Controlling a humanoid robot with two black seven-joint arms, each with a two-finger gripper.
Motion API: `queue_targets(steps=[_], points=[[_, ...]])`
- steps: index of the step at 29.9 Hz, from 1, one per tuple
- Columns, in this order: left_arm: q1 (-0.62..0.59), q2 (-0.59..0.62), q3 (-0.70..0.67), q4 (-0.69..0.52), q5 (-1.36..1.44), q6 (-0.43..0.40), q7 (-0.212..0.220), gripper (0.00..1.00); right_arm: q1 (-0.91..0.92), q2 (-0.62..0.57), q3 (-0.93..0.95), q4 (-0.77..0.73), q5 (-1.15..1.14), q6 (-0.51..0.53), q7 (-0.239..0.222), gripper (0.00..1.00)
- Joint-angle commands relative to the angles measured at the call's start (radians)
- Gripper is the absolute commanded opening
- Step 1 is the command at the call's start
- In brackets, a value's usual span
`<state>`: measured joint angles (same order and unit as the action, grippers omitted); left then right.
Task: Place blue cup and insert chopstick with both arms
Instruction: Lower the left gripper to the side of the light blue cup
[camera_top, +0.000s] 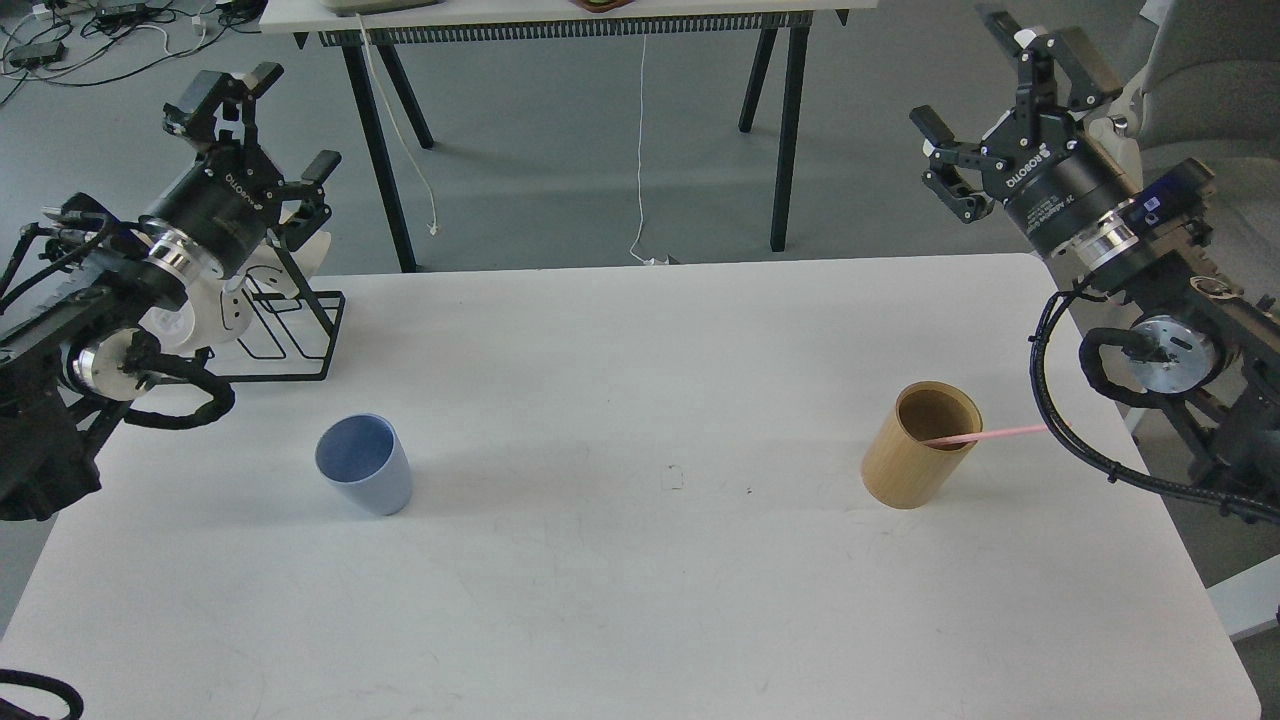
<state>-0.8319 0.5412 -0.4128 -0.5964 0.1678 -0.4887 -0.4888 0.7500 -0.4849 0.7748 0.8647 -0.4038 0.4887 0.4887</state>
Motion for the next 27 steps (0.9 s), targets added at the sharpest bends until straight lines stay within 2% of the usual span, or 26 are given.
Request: queue_targets(steps=[1, 9, 15, 17, 20, 23, 25, 27], points=[[0.0, 0.005, 0.0, -0.006, -0.002, 0.0, 0.0, 1.0, -0.011, -0.001, 0.003, 0.002, 0.0, 0.0, 0.0, 0.99], [-0.012, 0.057, -0.003, -0.006, 0.007, 0.0, 0.0, 1.0, -0.014, -0.003, 0.004, -0.001, 0.0, 0.0, 0.0, 0.99], [-0.012, 0.132, -0.001, -0.109, 0.117, 0.0, 0.0, 1.0, -0.026, -0.014, 0.006, -0.001, 0.0, 0.0, 0.0, 0.99], [-0.018, 0.14, -0.001, -0.16, 0.194, 0.0, 0.0, 1.0, -0.031, -0.026, 0.009, 0.0, 0.0, 0.0, 0.0, 0.99], [-0.032, 0.199, 0.003, -0.328, 0.411, 0.0, 0.0, 1.0, -0.041, -0.046, 0.009, 0.005, 0.002, 0.0, 0.0, 0.99], [-0.035, 0.276, 0.005, -0.511, 0.759, 0.0, 0.0, 1.0, -0.052, -0.055, 0.021, 0.004, 0.002, 0.0, 0.0, 0.99], [-0.035, 0.299, 0.014, -0.569, 0.922, 0.0, 0.0, 1.0, -0.063, -0.057, 0.032, 0.004, 0.002, 0.0, 0.0, 0.99], [-0.033, 0.324, 0.029, -0.58, 0.963, 0.041, 0.0, 1.0, -0.075, -0.058, 0.041, 0.004, 0.002, 0.0, 0.0, 0.99]])
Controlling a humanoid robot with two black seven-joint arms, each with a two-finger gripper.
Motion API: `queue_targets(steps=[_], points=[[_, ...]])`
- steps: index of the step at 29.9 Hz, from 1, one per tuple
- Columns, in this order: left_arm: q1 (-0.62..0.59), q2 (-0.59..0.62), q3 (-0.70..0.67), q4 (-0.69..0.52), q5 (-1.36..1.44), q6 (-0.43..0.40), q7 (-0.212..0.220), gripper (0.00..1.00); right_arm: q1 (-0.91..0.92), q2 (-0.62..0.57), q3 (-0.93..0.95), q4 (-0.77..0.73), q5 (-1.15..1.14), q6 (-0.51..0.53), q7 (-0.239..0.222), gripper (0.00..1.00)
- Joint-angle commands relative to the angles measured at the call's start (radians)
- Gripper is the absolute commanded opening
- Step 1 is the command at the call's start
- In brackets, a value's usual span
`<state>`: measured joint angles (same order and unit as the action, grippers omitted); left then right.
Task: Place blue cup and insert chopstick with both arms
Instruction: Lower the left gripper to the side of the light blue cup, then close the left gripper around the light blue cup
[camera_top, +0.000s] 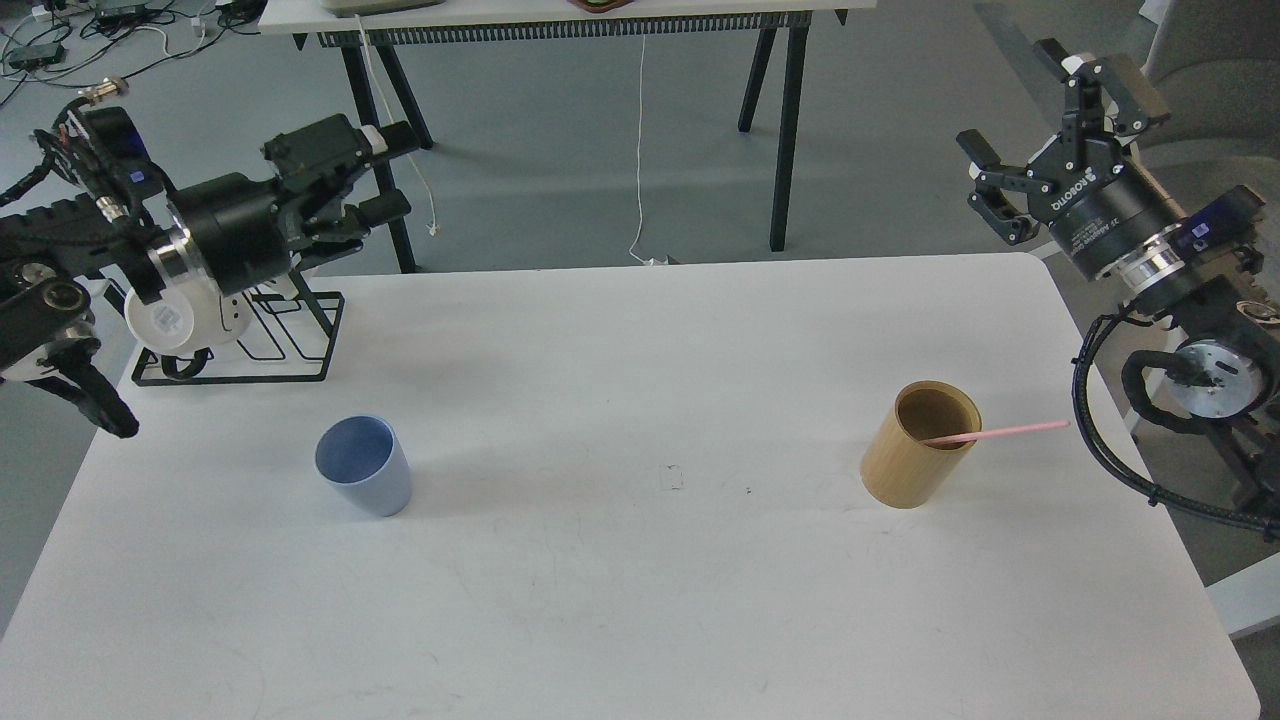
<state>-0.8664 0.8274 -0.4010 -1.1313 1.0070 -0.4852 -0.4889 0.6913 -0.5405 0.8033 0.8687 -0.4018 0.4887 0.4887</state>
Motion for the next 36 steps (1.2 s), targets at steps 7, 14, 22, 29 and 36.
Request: queue_targets(steps=[7, 14, 22, 29, 36], points=[[0.012, 0.213, 0.09, -0.123, 0.431, 0.112, 0.0, 1.0, -0.047, -0.003, 0.023, -0.004, 0.0, 0.0, 0.0, 0.99], [0.084, 0.269, 0.156, -0.125, 0.709, 0.258, 0.0, 1.0, -0.047, -0.001, 0.025, -0.004, 0.0, 0.0, 0.0, 0.99], [0.153, 0.132, 0.159, 0.033, 0.714, 0.303, 0.0, 0.99, -0.049, -0.003, 0.031, -0.005, -0.002, 0.0, 0.0, 0.99], [0.185, 0.098, 0.168, 0.061, 0.716, 0.309, 0.0, 0.98, -0.05, -0.015, 0.031, -0.005, 0.0, 0.0, 0.0, 0.99], [0.219, 0.065, 0.166, 0.107, 0.756, 0.324, 0.0, 0.95, -0.056, -0.016, 0.031, -0.007, 0.0, 0.0, 0.0, 0.99]])
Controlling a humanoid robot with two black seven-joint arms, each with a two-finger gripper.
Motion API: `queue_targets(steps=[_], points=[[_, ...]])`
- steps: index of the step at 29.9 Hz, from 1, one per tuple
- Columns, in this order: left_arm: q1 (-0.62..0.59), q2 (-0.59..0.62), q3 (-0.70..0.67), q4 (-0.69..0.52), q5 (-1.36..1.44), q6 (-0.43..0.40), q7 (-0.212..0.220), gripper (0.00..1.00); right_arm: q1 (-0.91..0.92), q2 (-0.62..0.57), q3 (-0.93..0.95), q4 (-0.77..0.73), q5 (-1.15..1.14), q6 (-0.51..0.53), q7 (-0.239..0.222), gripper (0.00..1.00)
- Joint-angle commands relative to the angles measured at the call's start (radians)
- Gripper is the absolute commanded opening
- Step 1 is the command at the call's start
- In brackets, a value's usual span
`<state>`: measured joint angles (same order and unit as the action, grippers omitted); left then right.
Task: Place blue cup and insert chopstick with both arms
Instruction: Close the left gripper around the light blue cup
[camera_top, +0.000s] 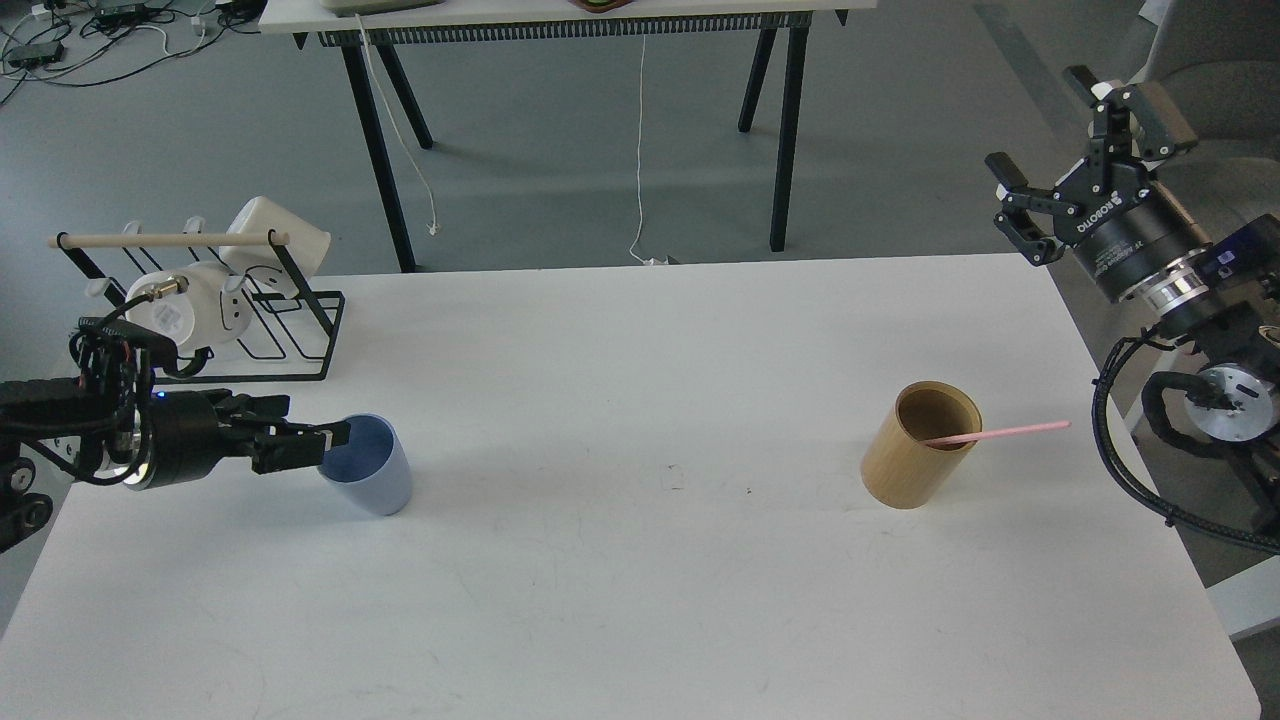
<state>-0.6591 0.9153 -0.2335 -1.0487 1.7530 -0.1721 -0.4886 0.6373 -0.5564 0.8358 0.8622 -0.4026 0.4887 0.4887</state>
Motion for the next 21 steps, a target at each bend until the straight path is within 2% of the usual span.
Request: queue_targets(steps=[1, 5, 7, 9, 14, 15, 16, 18, 19, 21], points=[[0.013, -0.03, -0.001, 0.032, 0.01, 0.016, 0.0, 0.93, -0.002, 0.0, -0.001, 0.0, 0.001, 0.0, 0.0, 0.99], [0.022, -0.046, -0.001, 0.039, 0.01, 0.017, 0.0, 0.81, -0.008, 0.0, 0.0, 0.001, 0.001, 0.0, 0.0, 0.99], [0.024, -0.05, -0.003, 0.039, 0.01, 0.019, 0.0, 0.7, -0.008, 0.0, 0.0, 0.001, 0.001, 0.0, 0.0, 0.99], [0.024, -0.05, -0.004, 0.039, 0.01, 0.028, 0.0, 0.53, -0.008, 0.0, 0.0, 0.001, 0.001, 0.0, 0.0, 0.99], [0.03, -0.049, -0.001, 0.039, 0.01, 0.036, 0.0, 0.46, -0.013, -0.002, 0.009, 0.001, 0.001, 0.0, 0.0, 0.99], [0.03, -0.049, -0.001, 0.039, 0.01, 0.036, 0.0, 0.42, -0.015, -0.002, 0.014, 0.003, 0.001, 0.0, 0.0, 0.99], [0.033, -0.047, -0.001, 0.039, 0.01, 0.036, 0.0, 0.3, -0.016, -0.002, 0.017, 0.003, 0.001, 0.0, 0.0, 0.99], [0.036, -0.047, -0.001, 0.045, 0.01, 0.036, 0.0, 0.13, -0.021, -0.002, 0.019, 0.003, 0.001, 0.0, 0.0, 0.99], [0.038, -0.047, -0.001, 0.047, 0.01, 0.036, 0.0, 0.08, -0.021, -0.002, 0.019, 0.003, 0.001, 0.0, 0.0, 0.99], [0.038, -0.047, -0.001, 0.047, 0.01, 0.036, 0.0, 0.05, -0.021, 0.0, 0.02, 0.005, 0.001, 0.0, 0.0, 0.99]])
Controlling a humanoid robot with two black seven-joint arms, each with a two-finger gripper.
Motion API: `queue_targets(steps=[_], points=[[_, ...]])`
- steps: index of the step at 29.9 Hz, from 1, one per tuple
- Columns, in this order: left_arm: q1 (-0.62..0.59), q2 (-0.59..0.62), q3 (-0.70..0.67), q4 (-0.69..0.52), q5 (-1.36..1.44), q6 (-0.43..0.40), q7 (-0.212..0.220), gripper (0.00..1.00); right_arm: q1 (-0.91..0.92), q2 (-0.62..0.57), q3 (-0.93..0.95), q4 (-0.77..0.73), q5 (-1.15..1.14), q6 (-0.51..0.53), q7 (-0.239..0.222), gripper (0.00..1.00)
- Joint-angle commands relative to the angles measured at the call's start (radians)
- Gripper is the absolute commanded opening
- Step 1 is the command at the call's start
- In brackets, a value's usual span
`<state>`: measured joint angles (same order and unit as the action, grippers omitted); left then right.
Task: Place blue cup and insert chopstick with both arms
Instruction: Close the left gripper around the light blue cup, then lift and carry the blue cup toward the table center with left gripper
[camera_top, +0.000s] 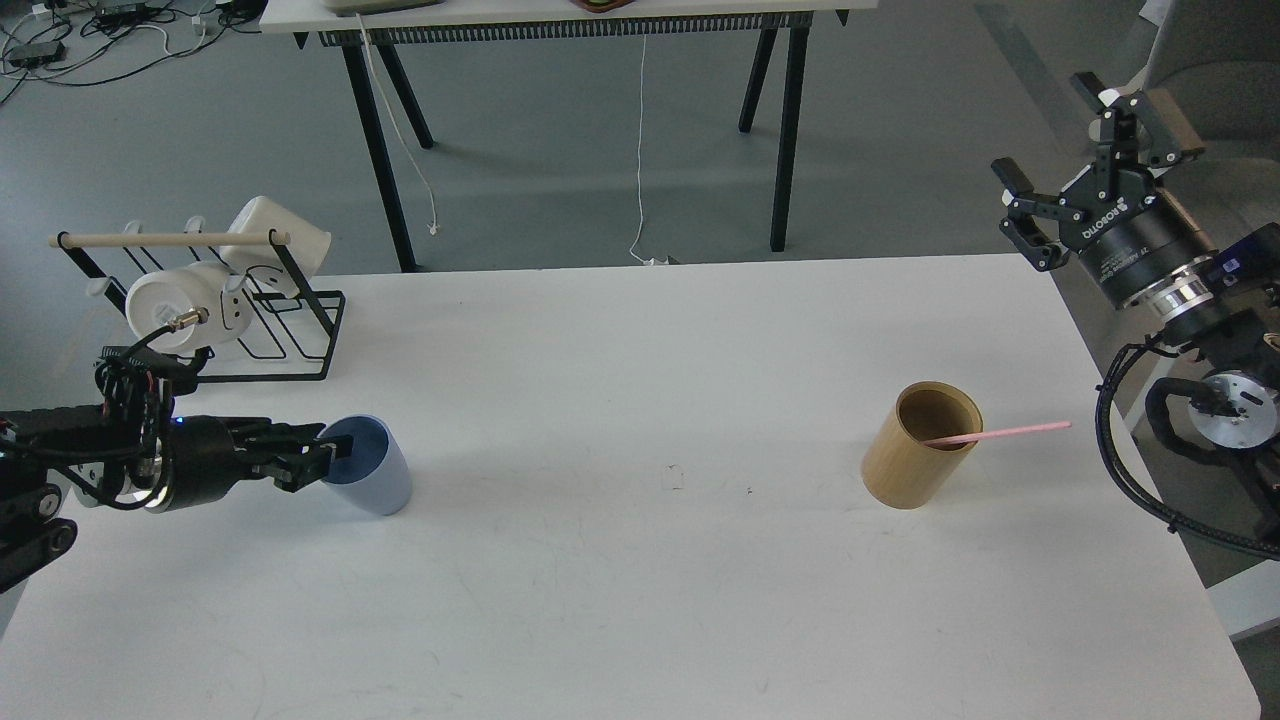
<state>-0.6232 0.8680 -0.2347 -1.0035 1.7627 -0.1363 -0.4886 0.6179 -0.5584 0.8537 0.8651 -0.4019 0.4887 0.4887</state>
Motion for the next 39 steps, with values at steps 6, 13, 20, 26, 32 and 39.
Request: queue_targets(steps=[6, 13, 20, 26, 32, 39], points=[[-0.01, 0.008, -0.018, -0.065, -0.011, -0.006, 0.0, 0.03, -0.003, -0.011, 0.014, -0.001, 0.0, 0.0, 0.0, 0.99], [-0.116, -0.052, -0.055, -0.173, -0.072, -0.095, 0.0, 0.03, -0.004, -0.084, 0.14, -0.041, 0.0, 0.0, 0.0, 0.99], [-0.213, -0.28, -0.022, -0.052, -0.062, -0.137, 0.0, 0.03, -0.03, -0.176, 0.186, -0.17, 0.093, 0.0, 0.0, 0.99], [-0.315, -0.444, 0.081, 0.077, -0.057, -0.175, 0.0, 0.03, -0.076, -0.199, 0.186, -0.23, 0.169, 0.0, 0.0, 0.99], [-0.414, -0.595, 0.21, 0.216, -0.055, -0.175, 0.0, 0.03, -0.09, -0.193, 0.182, -0.23, 0.17, 0.0, 0.0, 0.99], [-0.451, -0.757, 0.356, 0.376, 0.012, -0.167, 0.0, 0.03, -0.096, -0.186, 0.176, -0.23, 0.17, 0.0, 0.0, 0.99]])
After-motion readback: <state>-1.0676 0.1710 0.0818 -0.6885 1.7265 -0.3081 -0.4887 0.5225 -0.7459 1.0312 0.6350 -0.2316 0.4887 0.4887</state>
